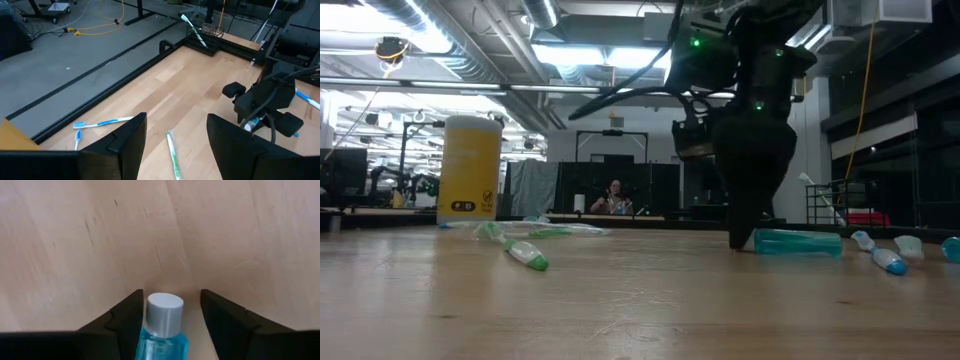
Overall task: Pick & Place toothbrushing station
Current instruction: Put the blue mouthwash into the mesh organizer
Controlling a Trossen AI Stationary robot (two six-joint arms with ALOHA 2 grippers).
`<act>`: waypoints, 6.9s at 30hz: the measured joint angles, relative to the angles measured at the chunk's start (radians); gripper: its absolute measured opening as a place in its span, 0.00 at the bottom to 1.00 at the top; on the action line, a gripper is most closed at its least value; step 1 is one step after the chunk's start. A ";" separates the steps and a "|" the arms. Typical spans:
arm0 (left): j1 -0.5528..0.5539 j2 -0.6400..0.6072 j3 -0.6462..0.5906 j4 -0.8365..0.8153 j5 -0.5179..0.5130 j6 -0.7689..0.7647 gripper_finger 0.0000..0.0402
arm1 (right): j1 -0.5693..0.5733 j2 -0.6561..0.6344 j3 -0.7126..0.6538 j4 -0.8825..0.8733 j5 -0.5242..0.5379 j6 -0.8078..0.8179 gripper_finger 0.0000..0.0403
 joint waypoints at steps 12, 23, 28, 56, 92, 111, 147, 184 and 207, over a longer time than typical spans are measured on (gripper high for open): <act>0.000 -0.015 0.000 0.000 -0.016 0.000 0.50 | -0.001 -0.020 0.167 -0.018 0.051 -0.094 0.22; 0.002 -0.022 0.000 0.000 -0.051 -0.007 0.50 | -0.056 -0.102 0.211 0.529 0.170 -0.127 0.22; -0.002 -0.022 0.000 -0.001 -0.051 -0.024 0.48 | -0.106 -0.104 0.036 0.987 0.120 -0.004 0.22; -0.013 0.198 -0.235 0.383 0.125 -0.189 0.40 | -0.036 -0.076 -0.551 1.723 0.599 -0.196 0.22; -0.126 0.575 -0.236 0.508 0.130 -0.497 0.39 | 0.086 0.305 -0.518 2.184 0.771 -0.355 0.22; -0.151 0.575 -0.236 0.535 0.122 -0.520 0.38 | 0.229 0.311 -0.521 2.121 0.961 -0.239 0.27; -0.209 0.621 -0.237 0.617 0.078 -0.584 0.37 | 0.210 0.147 -0.438 2.157 0.882 -0.479 0.28; -0.167 0.377 -0.180 0.488 0.079 -0.409 0.37 | 0.243 -0.063 0.081 0.277 0.106 -0.640 0.34; -0.206 -0.030 -0.181 0.317 -0.048 -0.144 0.37 | 0.107 0.052 0.110 0.423 0.078 -1.767 0.39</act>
